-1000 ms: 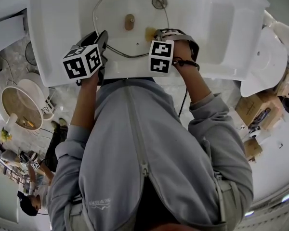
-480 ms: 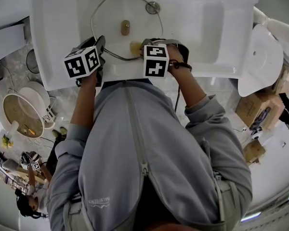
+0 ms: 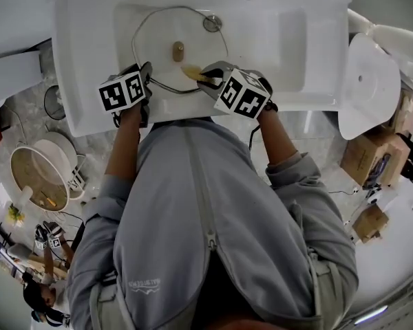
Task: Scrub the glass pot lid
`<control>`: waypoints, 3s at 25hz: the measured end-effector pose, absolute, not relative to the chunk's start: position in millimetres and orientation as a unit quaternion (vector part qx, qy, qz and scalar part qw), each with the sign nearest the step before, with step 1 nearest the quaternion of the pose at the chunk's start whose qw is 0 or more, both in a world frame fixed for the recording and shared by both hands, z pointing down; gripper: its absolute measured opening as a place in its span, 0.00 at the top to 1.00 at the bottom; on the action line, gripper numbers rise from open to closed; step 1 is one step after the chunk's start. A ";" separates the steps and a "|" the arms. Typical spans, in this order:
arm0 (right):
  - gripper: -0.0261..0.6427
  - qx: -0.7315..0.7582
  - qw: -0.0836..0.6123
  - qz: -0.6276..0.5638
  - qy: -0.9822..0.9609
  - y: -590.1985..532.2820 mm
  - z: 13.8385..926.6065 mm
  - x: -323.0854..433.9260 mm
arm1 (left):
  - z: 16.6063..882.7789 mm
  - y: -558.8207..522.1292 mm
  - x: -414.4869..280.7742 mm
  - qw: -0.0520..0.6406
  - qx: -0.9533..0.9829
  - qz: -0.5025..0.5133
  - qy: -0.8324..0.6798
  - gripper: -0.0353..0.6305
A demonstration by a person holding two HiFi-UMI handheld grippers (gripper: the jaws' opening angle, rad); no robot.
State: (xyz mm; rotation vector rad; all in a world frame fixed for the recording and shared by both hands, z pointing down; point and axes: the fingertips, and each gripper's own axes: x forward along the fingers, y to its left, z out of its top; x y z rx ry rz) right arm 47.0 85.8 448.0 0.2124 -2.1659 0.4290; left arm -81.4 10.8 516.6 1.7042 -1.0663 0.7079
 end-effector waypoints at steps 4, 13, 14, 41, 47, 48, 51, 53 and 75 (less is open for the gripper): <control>0.89 0.129 0.436 0.164 -0.875 85.7 431.7 53.6 | 515.5 11.0 -80.0 0.489 0.700 0.287 -0.434 0.76; 0.89 0.191 0.414 0.163 -0.875 87.4 412.8 68.5 | 494.3 2.2 -79.0 0.481 0.715 0.251 -0.441 0.77; 0.89 0.194 0.413 0.163 -0.875 87.8 412.1 69.9 | 491.0 0.0 -79.0 0.478 0.717 0.248 -0.443 0.78; 0.89 0.242 0.370 0.160 -0.882 83.3 395.0 76.1 | 356.8 -58.3 -81.4 0.144 0.810 0.343 -0.454 0.85; 0.89 0.250 0.369 0.158 -0.881 84.4 395.4 78.4 | 343.4 -56.4 -63.7 0.028 0.818 0.383 -0.429 0.85; 0.89 0.252 0.368 0.158 -0.881 84.5 396.0 78.6 | 342.7 -54.9 -59.7 0.011 0.820 0.387 -0.421 0.85; 0.89 0.255 0.367 0.158 -0.880 86.8 397.2 80.0 | 339.0 -45.6 -43.4 -0.035 0.834 0.391 -0.388 0.85; 0.89 0.255 0.368 0.159 -0.880 88.6 397.6 81.2 | 335.3 -37.3 -29.4 -0.059 0.845 0.388 -0.364 0.85; 0.89 0.228 0.413 0.242 -0.848 112.9 401.4 128.2 | 329.8 49.1 31.0 -0.101 0.944 0.298 -0.097 0.85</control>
